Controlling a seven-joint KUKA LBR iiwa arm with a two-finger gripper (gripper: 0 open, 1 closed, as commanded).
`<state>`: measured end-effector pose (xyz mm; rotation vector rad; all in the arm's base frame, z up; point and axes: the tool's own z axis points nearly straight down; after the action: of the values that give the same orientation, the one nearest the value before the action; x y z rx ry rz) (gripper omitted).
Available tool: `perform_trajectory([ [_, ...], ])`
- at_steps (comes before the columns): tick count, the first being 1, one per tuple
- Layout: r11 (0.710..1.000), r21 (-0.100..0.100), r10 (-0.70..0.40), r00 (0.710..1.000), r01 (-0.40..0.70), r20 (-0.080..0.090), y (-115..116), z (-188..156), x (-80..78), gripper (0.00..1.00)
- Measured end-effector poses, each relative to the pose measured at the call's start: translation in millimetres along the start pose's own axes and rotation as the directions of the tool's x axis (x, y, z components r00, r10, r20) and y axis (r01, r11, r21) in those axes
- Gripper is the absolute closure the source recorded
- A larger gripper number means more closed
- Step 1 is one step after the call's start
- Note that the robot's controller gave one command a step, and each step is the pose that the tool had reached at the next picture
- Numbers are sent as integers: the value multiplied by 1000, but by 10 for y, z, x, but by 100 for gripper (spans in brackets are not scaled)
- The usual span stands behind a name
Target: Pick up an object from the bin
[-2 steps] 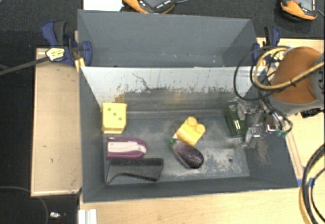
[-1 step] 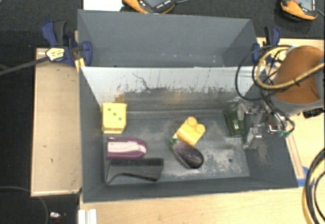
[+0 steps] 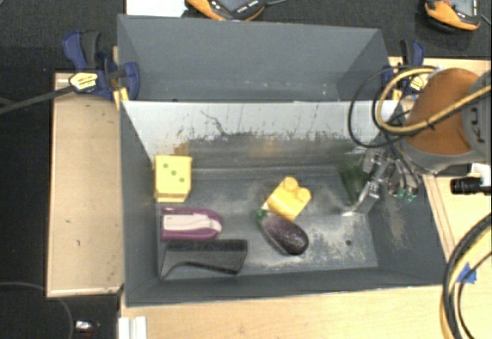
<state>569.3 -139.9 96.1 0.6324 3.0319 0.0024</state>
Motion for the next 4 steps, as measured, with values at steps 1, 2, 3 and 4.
perform_trajectory([
  [1,1000,6,-18,1000,18,-24,22,-120,-159,0],
  [2,962,32,273,962,-272,-28,30,190,180,100],
  [3,962,32,272,962,-271,-28,31,190,179,100],
  [4,963,34,269,962,-268,-37,40,-67,209,100],
])
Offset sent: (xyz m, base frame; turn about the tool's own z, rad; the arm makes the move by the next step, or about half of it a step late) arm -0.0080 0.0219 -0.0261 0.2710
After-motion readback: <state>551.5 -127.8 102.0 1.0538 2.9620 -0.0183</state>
